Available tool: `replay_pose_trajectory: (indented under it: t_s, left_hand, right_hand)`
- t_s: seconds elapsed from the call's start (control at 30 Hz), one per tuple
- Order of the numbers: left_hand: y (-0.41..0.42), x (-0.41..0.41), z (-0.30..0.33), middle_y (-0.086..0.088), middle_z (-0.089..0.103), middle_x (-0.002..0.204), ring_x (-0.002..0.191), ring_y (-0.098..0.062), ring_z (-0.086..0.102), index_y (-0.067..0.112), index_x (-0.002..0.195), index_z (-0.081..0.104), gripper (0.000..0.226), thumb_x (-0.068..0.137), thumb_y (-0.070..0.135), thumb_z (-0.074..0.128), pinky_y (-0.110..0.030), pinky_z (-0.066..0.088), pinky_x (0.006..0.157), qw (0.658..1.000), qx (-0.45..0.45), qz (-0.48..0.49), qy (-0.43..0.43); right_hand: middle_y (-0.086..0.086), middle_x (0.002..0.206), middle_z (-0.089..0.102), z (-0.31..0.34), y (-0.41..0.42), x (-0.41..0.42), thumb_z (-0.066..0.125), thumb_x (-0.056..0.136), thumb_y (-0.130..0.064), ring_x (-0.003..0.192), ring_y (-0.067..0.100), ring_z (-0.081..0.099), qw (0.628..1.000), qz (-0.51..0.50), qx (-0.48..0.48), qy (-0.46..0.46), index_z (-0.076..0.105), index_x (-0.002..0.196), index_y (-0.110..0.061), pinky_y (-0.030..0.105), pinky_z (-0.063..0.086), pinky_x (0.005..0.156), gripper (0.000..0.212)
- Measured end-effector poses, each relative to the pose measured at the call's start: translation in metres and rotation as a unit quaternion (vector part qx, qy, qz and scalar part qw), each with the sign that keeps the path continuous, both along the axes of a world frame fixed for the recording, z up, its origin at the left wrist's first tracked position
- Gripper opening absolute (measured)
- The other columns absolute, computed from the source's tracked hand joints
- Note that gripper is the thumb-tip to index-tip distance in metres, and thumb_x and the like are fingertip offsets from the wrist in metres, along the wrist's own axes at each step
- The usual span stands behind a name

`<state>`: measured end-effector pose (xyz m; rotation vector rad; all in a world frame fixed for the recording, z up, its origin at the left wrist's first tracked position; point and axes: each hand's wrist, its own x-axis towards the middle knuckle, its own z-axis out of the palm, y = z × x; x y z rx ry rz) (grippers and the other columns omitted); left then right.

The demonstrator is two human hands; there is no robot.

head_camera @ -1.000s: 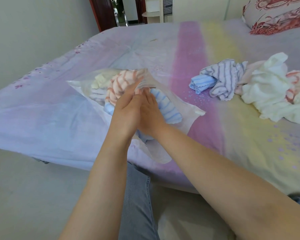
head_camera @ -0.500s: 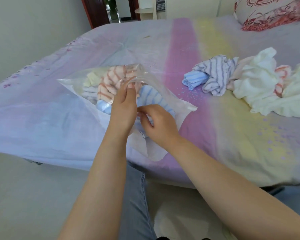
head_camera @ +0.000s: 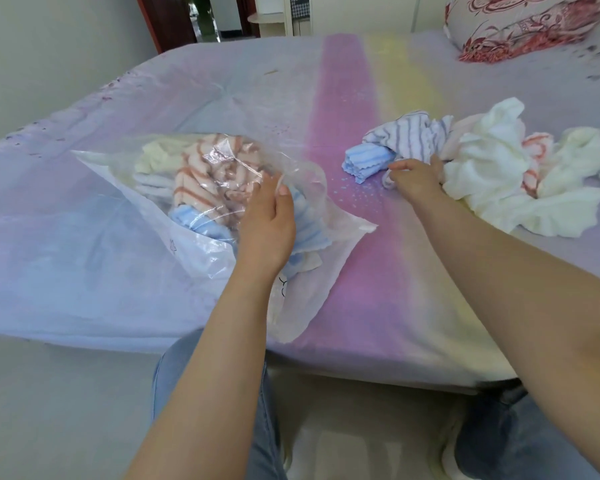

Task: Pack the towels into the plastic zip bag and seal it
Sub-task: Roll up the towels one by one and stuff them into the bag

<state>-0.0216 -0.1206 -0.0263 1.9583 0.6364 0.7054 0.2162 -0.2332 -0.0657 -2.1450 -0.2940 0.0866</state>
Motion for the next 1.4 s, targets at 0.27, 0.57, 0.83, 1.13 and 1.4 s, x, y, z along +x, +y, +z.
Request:
replay_pose_trajectory:
  t_s: [0.27,0.57,0.83,1.13,1.4]
  left_hand:
    - [0.003,0.01,-0.002,0.008,0.023,0.16,0.147,-0.006,0.016,0.026,0.15,0.03,0.046,0.105,0.031,0.029,-0.02,0.011,0.114,1.0,-0.014,0.002,0.005]
    - [0.001,0.003,-0.005,0.006,0.029,0.158,0.146,-0.007,0.022,0.023,0.149,0.034,0.045,0.105,0.03,0.028,-0.029,0.016,0.12,1.0,-0.012,0.002,-0.017]
    - [-0.003,-0.009,0.0,0.006,0.03,0.158,0.145,-0.007,0.023,0.021,0.149,0.034,0.045,0.106,0.031,0.026,-0.023,0.015,0.117,1.0,-0.021,0.001,-0.016]
    - [-0.007,-0.015,0.002,0.004,0.035,0.155,0.143,-0.009,0.027,0.019,0.148,0.036,0.045,0.106,0.028,0.026,-0.023,0.018,0.115,1.0,-0.022,0.002,-0.02]
    - [-0.004,-0.018,-0.001,0.007,0.032,0.156,0.144,-0.005,0.025,0.023,0.148,0.037,0.045,0.106,0.03,0.026,-0.02,0.017,0.113,0.999,-0.029,-0.009,-0.024]
  right_hand:
    - [0.01,0.127,0.054,-0.015,0.003,0.051,0.06,0.086,-0.009,0.105,0.018,0.057,0.994,0.036,0.045,0.098,0.05,0.132,-0.006,0.012,0.048,0.075,0.048]
    - [-0.006,0.099,0.056,-0.006,-0.033,-0.07,0.061,0.087,-0.019,0.092,0.016,0.054,0.994,0.002,0.067,-0.092,0.052,0.118,-0.012,0.029,0.042,0.077,0.033]
    - [-0.001,0.067,0.06,0.06,-0.079,-0.15,0.069,0.083,-0.03,0.067,0.017,0.056,0.922,0.33,-0.2,0.042,0.06,0.069,-0.012,0.029,0.043,0.061,0.025]
    - [0.009,0.159,0.012,0.002,-0.055,-0.038,0.056,0.08,-0.065,0.145,0.032,0.014,0.967,0.071,-0.241,0.039,0.03,0.146,-0.029,0.044,0.024,0.114,0.08]
    - [0.013,0.118,0.06,-0.029,-0.045,-0.051,0.039,0.1,-0.038,0.114,0.03,0.053,0.944,0.21,-0.246,0.067,0.057,0.116,-0.008,0.033,0.038,0.091,0.039]
